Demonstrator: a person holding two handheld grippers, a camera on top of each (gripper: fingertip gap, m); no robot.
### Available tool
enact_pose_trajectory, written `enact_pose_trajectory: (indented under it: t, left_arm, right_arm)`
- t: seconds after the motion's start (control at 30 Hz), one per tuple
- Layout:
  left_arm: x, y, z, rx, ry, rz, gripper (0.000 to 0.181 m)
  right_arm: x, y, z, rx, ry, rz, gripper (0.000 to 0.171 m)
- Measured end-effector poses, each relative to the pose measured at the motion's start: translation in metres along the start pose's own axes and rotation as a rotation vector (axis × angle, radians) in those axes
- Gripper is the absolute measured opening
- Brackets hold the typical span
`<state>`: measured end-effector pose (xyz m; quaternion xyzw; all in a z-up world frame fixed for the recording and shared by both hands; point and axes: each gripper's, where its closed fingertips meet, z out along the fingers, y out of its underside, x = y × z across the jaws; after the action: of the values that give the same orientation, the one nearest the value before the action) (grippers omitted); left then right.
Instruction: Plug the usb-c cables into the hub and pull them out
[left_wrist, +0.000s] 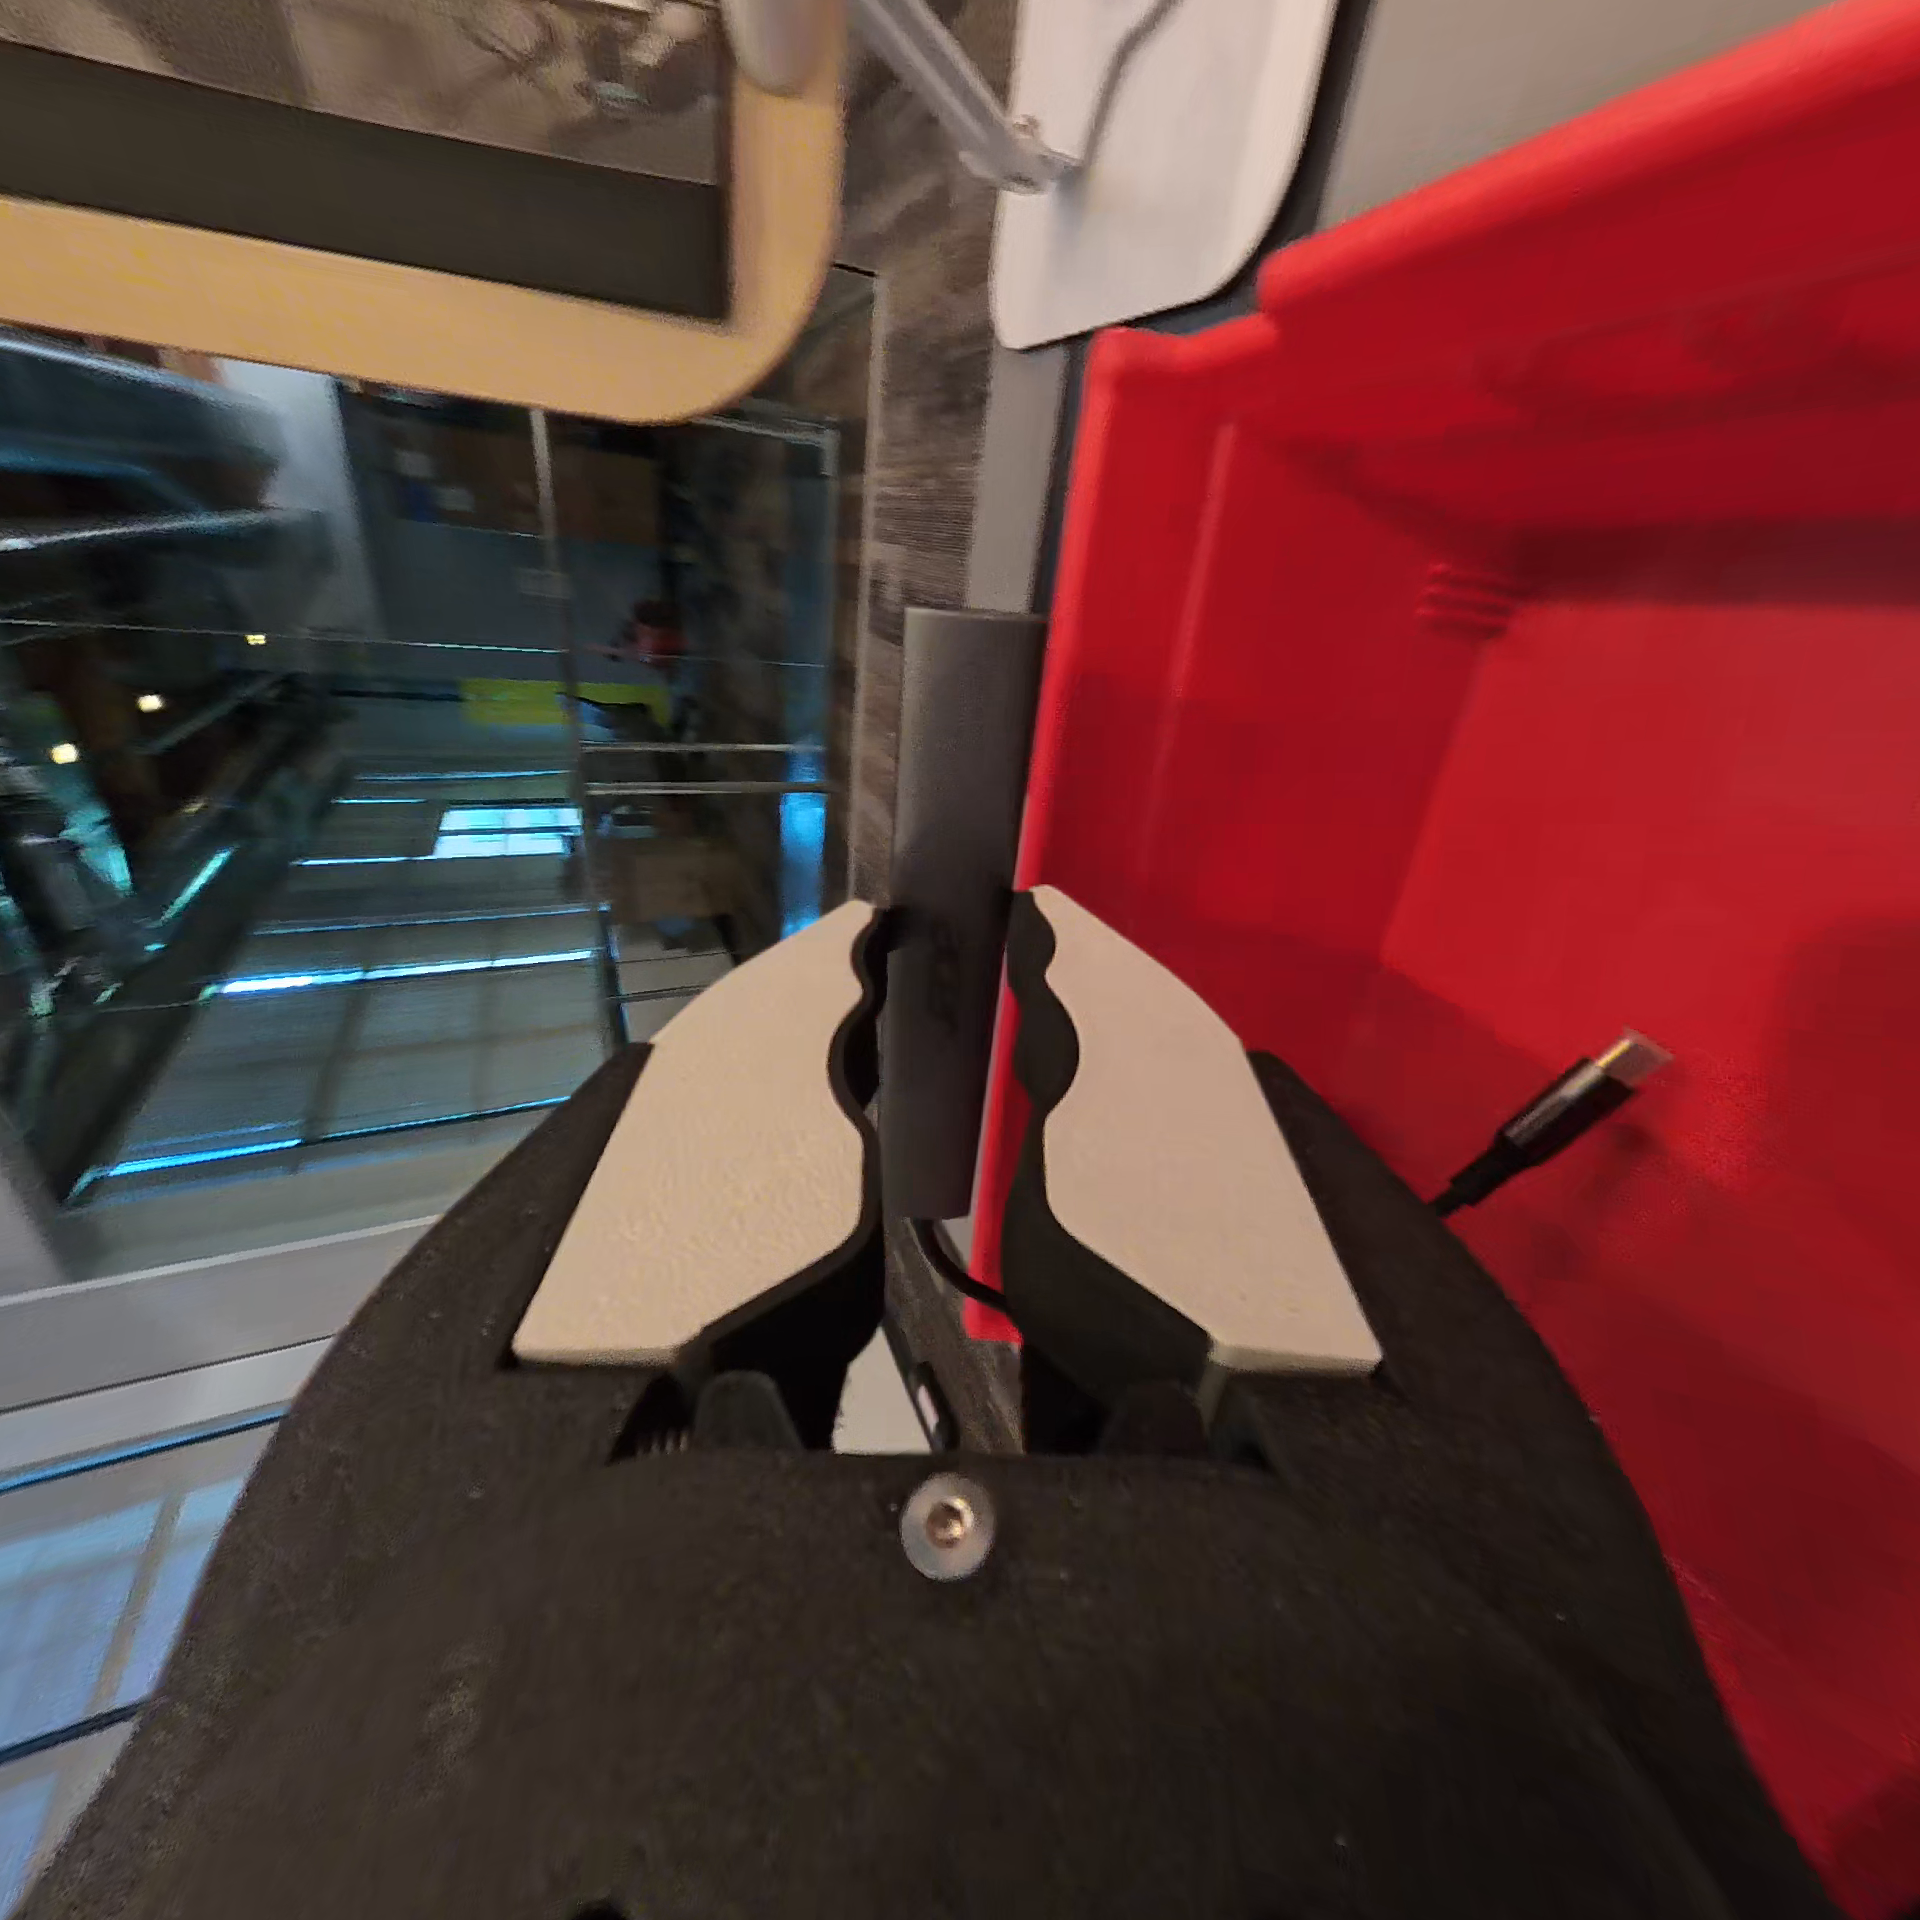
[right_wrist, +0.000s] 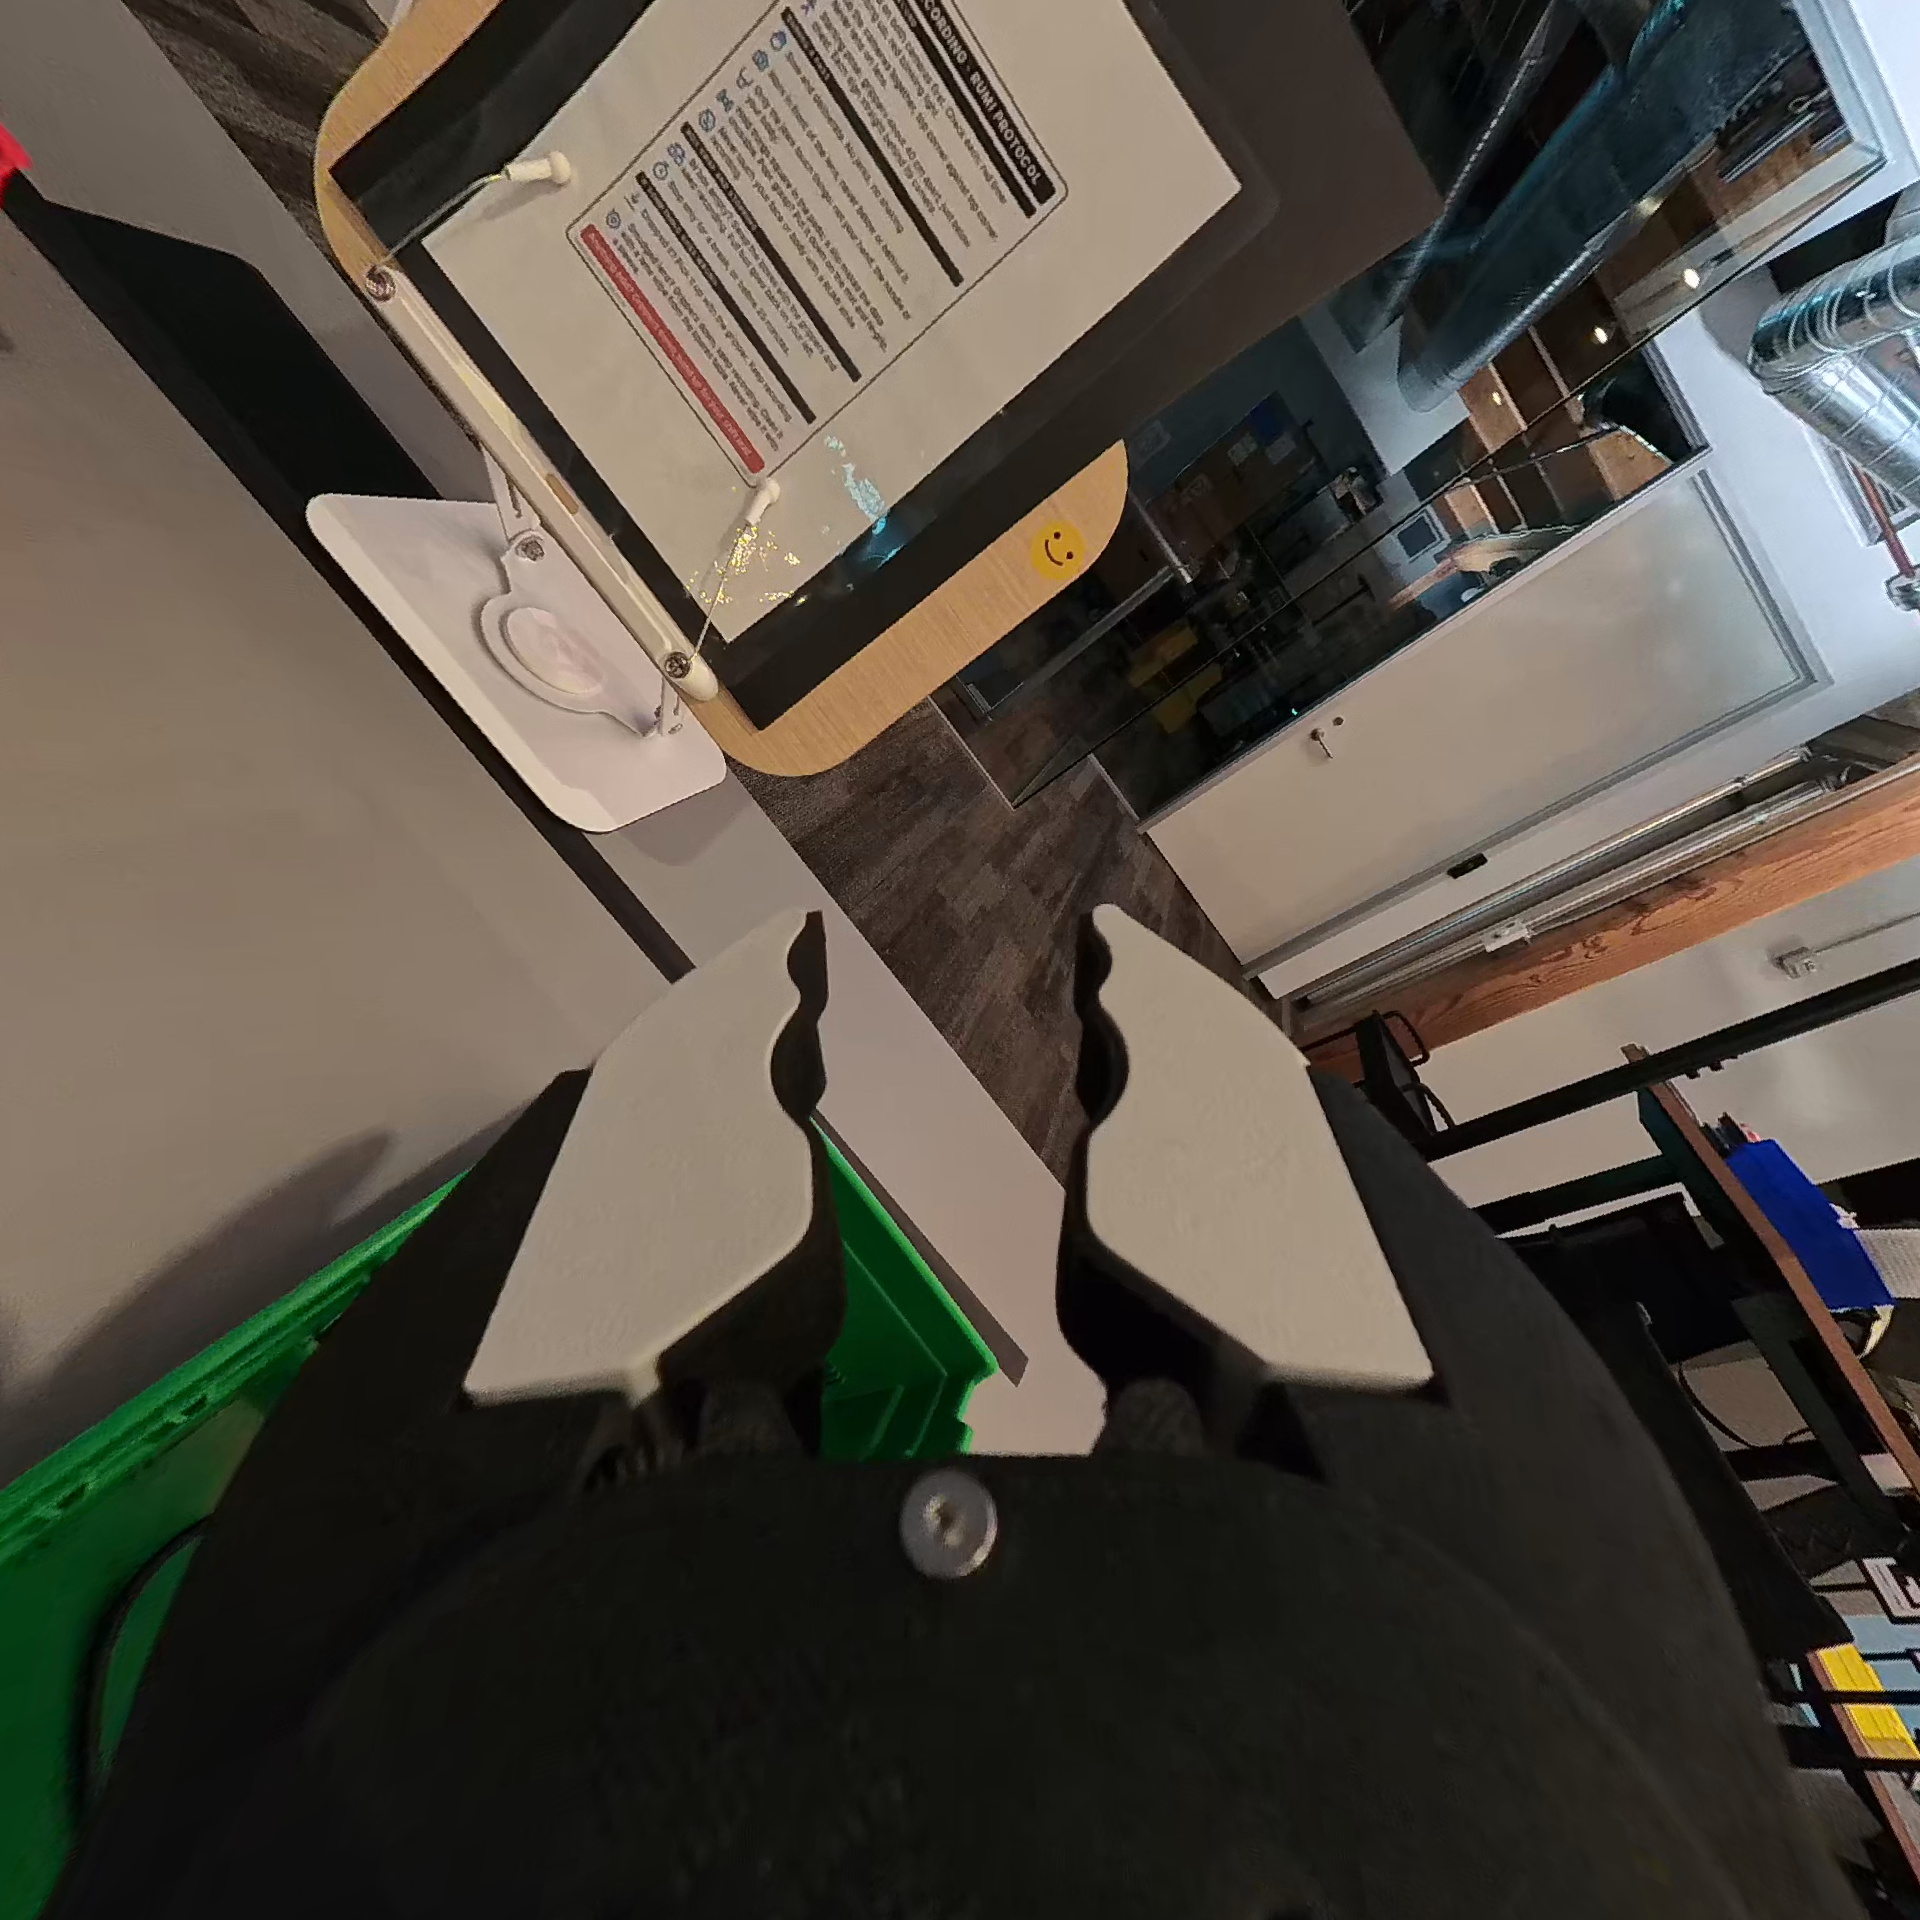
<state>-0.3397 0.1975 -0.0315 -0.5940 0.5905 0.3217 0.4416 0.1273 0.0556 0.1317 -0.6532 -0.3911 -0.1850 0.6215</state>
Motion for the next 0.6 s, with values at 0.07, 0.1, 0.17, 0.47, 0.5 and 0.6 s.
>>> enact_pose_trajectory:
  t: [0.07, 0.1, 0.17, 0.47, 0.5, 0.6]
  left_arm:
    - [-0.013, 0.000, -0.008, 0.007, -0.039, -0.027, 0.022]
    - [-0.020, -0.001, -0.013, 0.015, -0.063, -0.046, 0.022]
    - [-0.035, -0.006, -0.026, 0.039, -0.109, -0.082, 0.022]
    - [-0.058, -0.137, -0.115, 0.355, 0.014, -0.342, 0.021]
    - [-0.050, -0.155, -0.123, 0.372, 0.048, -0.338, 0.021]
    - [-0.010, -0.206, -0.139, 0.404, 0.201, -0.309, 0.022]
  right_arm:
    - [-0.001, 0.000, 0.000, 0.001, -0.002, -0.002, 0.047]
    - [-0.001, -0.001, 0.000, 0.003, -0.005, -0.002, 0.047]
    - [-0.003, -0.003, 0.001, 0.007, -0.010, -0.003, 0.047]
    - [-0.026, -0.024, 0.009, 0.057, -0.102, 0.007, 0.047]
    - [-0.033, -0.029, 0.010, 0.077, -0.143, 0.026, 0.047]
    - [-0.055, -0.041, 0.013, 0.102, -0.245, 0.034, 0.047]
